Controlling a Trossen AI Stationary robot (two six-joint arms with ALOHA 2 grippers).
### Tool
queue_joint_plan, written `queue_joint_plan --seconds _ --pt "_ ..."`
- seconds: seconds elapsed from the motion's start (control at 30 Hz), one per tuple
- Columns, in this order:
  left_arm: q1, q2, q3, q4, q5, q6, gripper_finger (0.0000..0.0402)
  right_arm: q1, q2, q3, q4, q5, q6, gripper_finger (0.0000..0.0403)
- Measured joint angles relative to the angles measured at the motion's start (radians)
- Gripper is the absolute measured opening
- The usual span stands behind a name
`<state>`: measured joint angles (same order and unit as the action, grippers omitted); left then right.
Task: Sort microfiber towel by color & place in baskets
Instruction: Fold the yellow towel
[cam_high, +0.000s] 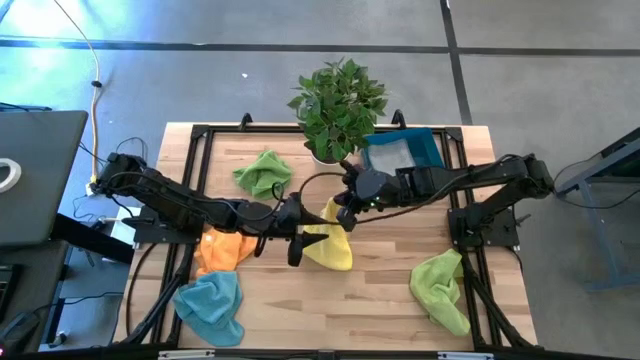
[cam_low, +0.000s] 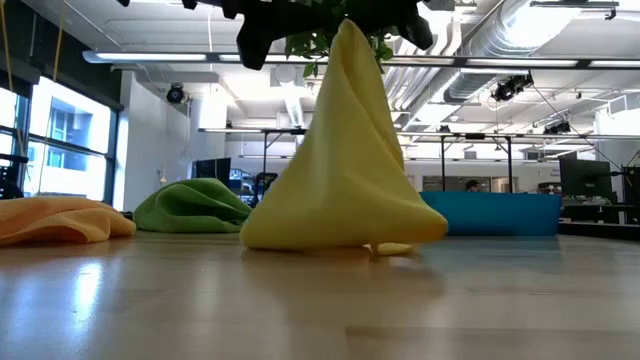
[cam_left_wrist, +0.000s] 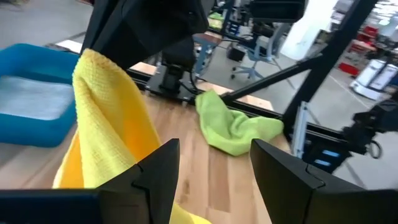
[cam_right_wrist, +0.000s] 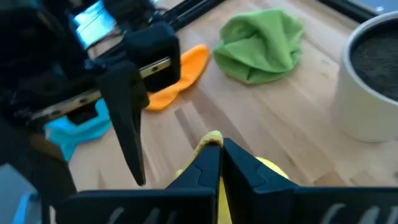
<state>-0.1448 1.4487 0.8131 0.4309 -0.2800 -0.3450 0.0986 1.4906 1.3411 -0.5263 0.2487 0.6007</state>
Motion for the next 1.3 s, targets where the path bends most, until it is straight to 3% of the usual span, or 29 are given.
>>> queue_joint_plan --seconds 0.27,0.43,0.6,1.0,1.3 --pt "0.004 0.011 0.0 0.001 -0.082 0.061 0.0188 0.001 0.0 0.0 0.051 0.037 0.029 0.0" --pt "0.023 0.04 0.0 0.001 -0.082 0.06 0.0188 0.002 0.0 0.0 0.095 0.037 0.023 0.0" --pt "0.026 0.047 0.0 0.003 -0.163 0.053 0.0188 0.006 0.0 0.0 0.094 0.038 0.003 0.0" --pt "-0.002 0.042 0.0 0.098 -0.169 0.214 0.0188 0.008 0.0 0.0 0.054 0.037 -0.014 0.0" --pt "0.027 0.042 0.0 0.098 -0.203 0.226 0.0188 0.008 0.0 0.0 0.054 0.037 -0.057 0.0"
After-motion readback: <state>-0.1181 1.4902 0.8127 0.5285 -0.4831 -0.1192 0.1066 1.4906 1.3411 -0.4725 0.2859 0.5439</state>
